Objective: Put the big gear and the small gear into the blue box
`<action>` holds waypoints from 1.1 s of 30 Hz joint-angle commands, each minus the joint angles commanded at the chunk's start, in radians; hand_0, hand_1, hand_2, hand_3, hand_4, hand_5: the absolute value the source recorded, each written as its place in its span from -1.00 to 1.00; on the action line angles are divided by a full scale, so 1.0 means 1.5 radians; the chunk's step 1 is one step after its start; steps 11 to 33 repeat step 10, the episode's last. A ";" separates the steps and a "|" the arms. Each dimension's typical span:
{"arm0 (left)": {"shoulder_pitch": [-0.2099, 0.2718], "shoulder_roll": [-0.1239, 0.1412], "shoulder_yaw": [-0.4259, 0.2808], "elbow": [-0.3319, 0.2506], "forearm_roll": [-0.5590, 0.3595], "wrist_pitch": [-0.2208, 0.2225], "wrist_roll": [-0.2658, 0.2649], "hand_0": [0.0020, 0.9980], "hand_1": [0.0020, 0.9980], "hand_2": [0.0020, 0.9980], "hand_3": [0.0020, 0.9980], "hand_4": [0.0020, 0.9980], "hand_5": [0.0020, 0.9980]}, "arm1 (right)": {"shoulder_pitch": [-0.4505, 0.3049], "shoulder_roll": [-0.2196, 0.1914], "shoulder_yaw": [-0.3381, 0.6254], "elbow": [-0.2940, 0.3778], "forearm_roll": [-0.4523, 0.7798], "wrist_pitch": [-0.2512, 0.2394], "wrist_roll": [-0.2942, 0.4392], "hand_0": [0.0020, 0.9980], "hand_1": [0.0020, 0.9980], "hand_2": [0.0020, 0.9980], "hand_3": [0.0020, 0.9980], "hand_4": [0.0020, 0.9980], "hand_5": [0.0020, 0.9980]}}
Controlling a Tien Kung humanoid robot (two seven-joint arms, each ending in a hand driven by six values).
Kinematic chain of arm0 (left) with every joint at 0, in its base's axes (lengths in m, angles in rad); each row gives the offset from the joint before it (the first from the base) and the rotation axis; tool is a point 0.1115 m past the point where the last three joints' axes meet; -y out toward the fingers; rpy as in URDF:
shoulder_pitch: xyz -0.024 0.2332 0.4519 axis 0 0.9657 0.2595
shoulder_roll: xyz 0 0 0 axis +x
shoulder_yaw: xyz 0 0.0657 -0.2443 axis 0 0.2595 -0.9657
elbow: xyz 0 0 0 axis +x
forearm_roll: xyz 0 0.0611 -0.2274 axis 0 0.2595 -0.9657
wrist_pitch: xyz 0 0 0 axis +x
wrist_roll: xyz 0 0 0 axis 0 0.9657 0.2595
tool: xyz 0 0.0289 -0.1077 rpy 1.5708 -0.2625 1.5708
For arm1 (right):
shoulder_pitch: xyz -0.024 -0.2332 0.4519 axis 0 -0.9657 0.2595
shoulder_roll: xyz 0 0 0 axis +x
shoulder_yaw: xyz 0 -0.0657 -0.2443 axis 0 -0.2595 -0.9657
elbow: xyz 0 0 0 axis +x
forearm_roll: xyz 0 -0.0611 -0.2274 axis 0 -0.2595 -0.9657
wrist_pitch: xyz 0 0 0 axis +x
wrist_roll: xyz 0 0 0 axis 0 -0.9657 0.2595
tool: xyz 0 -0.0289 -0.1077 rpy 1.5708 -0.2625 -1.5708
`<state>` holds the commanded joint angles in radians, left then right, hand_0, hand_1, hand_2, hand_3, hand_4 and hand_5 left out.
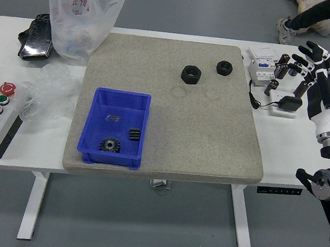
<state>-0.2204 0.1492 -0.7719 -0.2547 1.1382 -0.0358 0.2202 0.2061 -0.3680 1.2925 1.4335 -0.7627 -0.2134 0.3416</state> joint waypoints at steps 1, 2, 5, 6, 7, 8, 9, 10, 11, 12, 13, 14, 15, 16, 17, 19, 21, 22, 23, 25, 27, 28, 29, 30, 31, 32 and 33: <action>0.000 0.000 0.002 0.000 -0.002 0.000 0.000 0.41 -0.11 0.00 0.41 0.42 0.02 | -0.001 0.000 0.002 -0.002 0.004 0.000 0.001 0.18 0.30 0.39 0.38 0.73 0.14; -0.001 -0.001 0.004 0.000 -0.004 0.000 -0.001 0.41 -0.11 0.00 0.41 0.42 0.02 | -0.002 0.000 0.003 -0.004 0.009 0.001 0.003 0.18 0.30 0.39 0.38 0.73 0.14; -0.004 -0.001 0.016 0.001 -0.015 0.001 -0.006 0.41 -0.15 -0.05 0.41 0.42 0.02 | -0.004 0.000 0.007 -0.008 0.019 0.003 0.006 0.11 0.26 0.37 0.37 0.72 0.15; -0.005 -0.001 0.023 0.001 -0.021 0.002 -0.008 0.41 -0.15 -0.05 0.41 0.42 0.02 | -0.005 0.000 0.008 -0.009 0.023 0.003 0.007 0.11 0.26 0.37 0.37 0.72 0.15; -0.005 -0.001 0.029 0.002 -0.027 0.003 -0.011 0.41 -0.15 -0.05 0.41 0.42 0.02 | -0.005 0.000 0.009 -0.010 0.026 0.004 0.007 0.11 0.26 0.37 0.37 0.72 0.15; -0.006 0.000 0.040 0.002 -0.036 0.004 -0.015 0.41 -0.15 -0.05 0.41 0.42 0.02 | -0.005 0.000 0.010 -0.012 0.029 0.005 0.008 0.11 0.26 0.37 0.37 0.72 0.15; -0.007 0.000 0.049 0.002 -0.044 0.005 -0.018 0.41 -0.15 -0.05 0.41 0.42 0.02 | -0.006 0.001 0.011 -0.013 0.033 0.006 0.009 0.11 0.26 0.37 0.37 0.72 0.15; -0.008 0.000 0.059 0.003 -0.053 0.006 -0.022 0.41 -0.15 -0.05 0.41 0.42 0.02 | -0.006 0.001 0.011 -0.015 0.036 0.007 0.010 0.11 0.26 0.37 0.37 0.72 0.15; -0.008 0.000 0.059 0.003 -0.053 0.006 -0.022 0.41 -0.15 -0.05 0.41 0.42 0.02 | -0.006 0.001 0.011 -0.015 0.036 0.007 0.010 0.11 0.26 0.37 0.37 0.72 0.15; -0.008 0.000 0.059 0.003 -0.053 0.006 -0.022 0.41 -0.15 -0.05 0.41 0.42 0.02 | -0.006 0.001 0.011 -0.015 0.036 0.007 0.010 0.11 0.26 0.37 0.37 0.72 0.15; -0.008 0.000 0.059 0.003 -0.053 0.006 -0.022 0.41 -0.15 -0.05 0.41 0.42 0.02 | -0.006 0.001 0.011 -0.015 0.036 0.007 0.010 0.11 0.26 0.37 0.37 0.72 0.15; -0.008 0.000 0.059 0.003 -0.053 0.006 -0.022 0.41 -0.15 -0.05 0.41 0.42 0.02 | -0.006 0.001 0.011 -0.015 0.036 0.007 0.010 0.11 0.26 0.37 0.37 0.72 0.15; -0.008 0.000 0.059 0.003 -0.053 0.006 -0.022 0.41 -0.15 -0.05 0.41 0.42 0.02 | -0.006 0.001 0.011 -0.015 0.036 0.007 0.010 0.11 0.26 0.37 0.37 0.72 0.15; -0.008 0.000 0.059 0.003 -0.053 0.006 -0.022 0.41 -0.15 -0.05 0.41 0.42 0.02 | -0.006 0.001 0.011 -0.015 0.036 0.007 0.010 0.11 0.26 0.37 0.37 0.72 0.15; -0.008 0.000 0.059 0.003 -0.053 0.006 -0.022 0.41 -0.15 -0.05 0.41 0.42 0.02 | -0.006 0.001 0.011 -0.015 0.036 0.007 0.010 0.11 0.26 0.37 0.37 0.72 0.15; -0.008 0.000 0.059 0.003 -0.053 0.006 -0.022 0.41 -0.15 -0.05 0.41 0.42 0.02 | -0.006 0.001 0.011 -0.015 0.036 0.007 0.010 0.11 0.26 0.37 0.37 0.72 0.15; -0.008 0.000 0.059 0.003 -0.053 0.006 -0.022 0.41 -0.15 -0.05 0.41 0.42 0.02 | -0.006 0.001 0.011 -0.015 0.036 0.007 0.010 0.11 0.26 0.37 0.37 0.72 0.15; -0.008 0.000 0.059 0.003 -0.053 0.006 -0.022 0.41 -0.15 -0.05 0.41 0.42 0.02 | -0.006 0.001 0.011 -0.015 0.036 0.007 0.010 0.11 0.26 0.37 0.37 0.72 0.15; -0.008 0.000 0.059 0.003 -0.053 0.006 -0.022 0.41 -0.15 -0.05 0.41 0.42 0.02 | -0.006 0.001 0.011 -0.015 0.036 0.007 0.010 0.11 0.26 0.37 0.37 0.72 0.15; -0.008 0.000 0.059 0.003 -0.053 0.006 -0.022 0.41 -0.15 -0.05 0.41 0.42 0.02 | -0.006 0.001 0.011 -0.015 0.036 0.007 0.010 0.11 0.26 0.37 0.37 0.72 0.15; -0.008 0.000 0.059 0.003 -0.053 0.006 -0.022 0.41 -0.15 -0.05 0.41 0.42 0.02 | -0.006 0.001 0.011 -0.015 0.036 0.007 0.010 0.11 0.26 0.37 0.37 0.72 0.15; -0.008 0.000 0.059 0.003 -0.053 0.006 -0.022 0.41 -0.15 -0.05 0.41 0.42 0.02 | -0.006 0.001 0.011 -0.015 0.036 0.007 0.010 0.11 0.26 0.37 0.37 0.72 0.15; -0.008 0.000 0.059 0.003 -0.053 0.006 -0.022 0.41 -0.15 -0.05 0.41 0.42 0.02 | -0.006 0.001 0.011 -0.015 0.036 0.007 0.010 0.11 0.26 0.37 0.37 0.72 0.15; -0.008 0.000 0.059 0.003 -0.053 0.006 -0.022 0.41 -0.15 -0.05 0.41 0.42 0.02 | -0.006 0.001 0.011 -0.015 0.036 0.007 0.010 0.11 0.26 0.37 0.37 0.72 0.15; -0.008 0.000 0.059 0.003 -0.053 0.006 -0.022 0.41 -0.15 -0.05 0.41 0.42 0.02 | -0.006 0.001 0.011 -0.015 0.036 0.007 0.010 0.11 0.26 0.37 0.37 0.72 0.15; -0.008 0.000 0.059 0.003 -0.053 0.006 -0.022 0.41 -0.15 -0.05 0.41 0.42 0.02 | -0.006 0.001 0.011 -0.015 0.036 0.007 0.010 0.11 0.26 0.37 0.37 0.72 0.15; -0.008 0.000 0.059 0.003 -0.053 0.006 -0.022 0.41 -0.15 -0.05 0.41 0.42 0.02 | -0.006 0.001 0.011 -0.015 0.036 0.007 0.010 0.11 0.26 0.37 0.37 0.72 0.15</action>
